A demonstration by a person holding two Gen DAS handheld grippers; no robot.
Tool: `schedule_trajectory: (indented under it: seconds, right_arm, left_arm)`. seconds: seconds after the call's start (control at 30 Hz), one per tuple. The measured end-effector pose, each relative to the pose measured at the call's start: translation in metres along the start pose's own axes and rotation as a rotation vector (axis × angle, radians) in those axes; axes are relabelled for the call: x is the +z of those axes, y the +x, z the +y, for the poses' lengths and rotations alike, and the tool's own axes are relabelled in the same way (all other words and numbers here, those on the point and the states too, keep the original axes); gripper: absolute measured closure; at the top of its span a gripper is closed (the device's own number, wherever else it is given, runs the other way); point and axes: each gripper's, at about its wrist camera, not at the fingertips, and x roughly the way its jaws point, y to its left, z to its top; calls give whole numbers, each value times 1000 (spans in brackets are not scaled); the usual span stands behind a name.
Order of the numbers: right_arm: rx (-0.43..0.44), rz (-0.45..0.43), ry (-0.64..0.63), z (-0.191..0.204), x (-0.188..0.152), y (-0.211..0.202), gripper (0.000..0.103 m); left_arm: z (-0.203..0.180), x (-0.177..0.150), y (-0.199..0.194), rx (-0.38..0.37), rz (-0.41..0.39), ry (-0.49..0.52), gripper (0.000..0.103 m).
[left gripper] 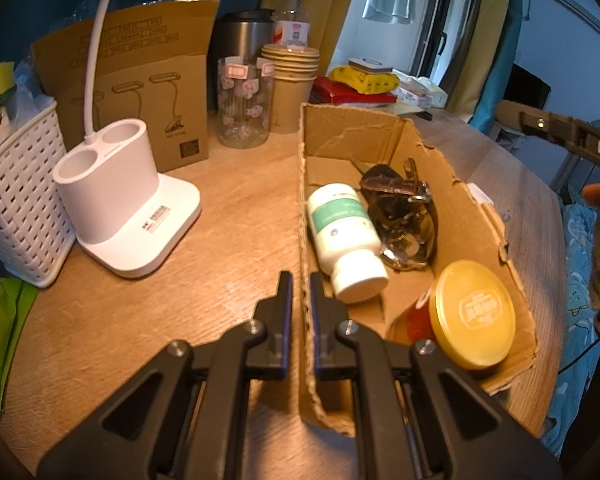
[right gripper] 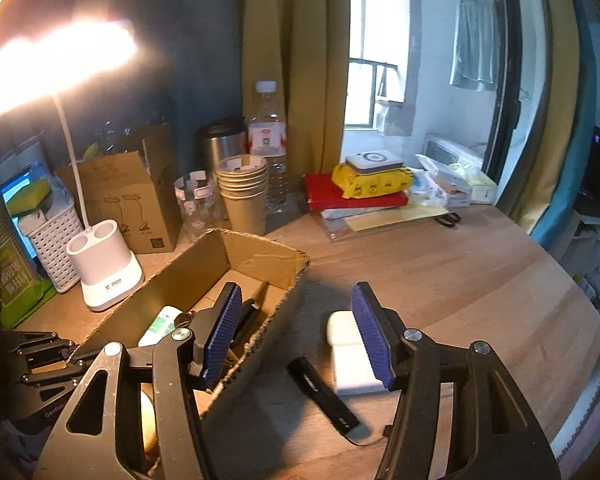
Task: Organize rigid objects
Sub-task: 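Move the right gripper to the white charger block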
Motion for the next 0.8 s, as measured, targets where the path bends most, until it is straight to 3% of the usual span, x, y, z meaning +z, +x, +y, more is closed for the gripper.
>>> schedule_trajectory:
  seconds: [0.53,0.8]
  right_arm:
    - [-69,-13,44,-31,-13,-19,42]
    - [-90,31,48,-40,-28,-9,42]
  left_arm:
    - [0,0,-1,-2,-3,0,96]
    - [1,1,0,-2,-5,0,96]
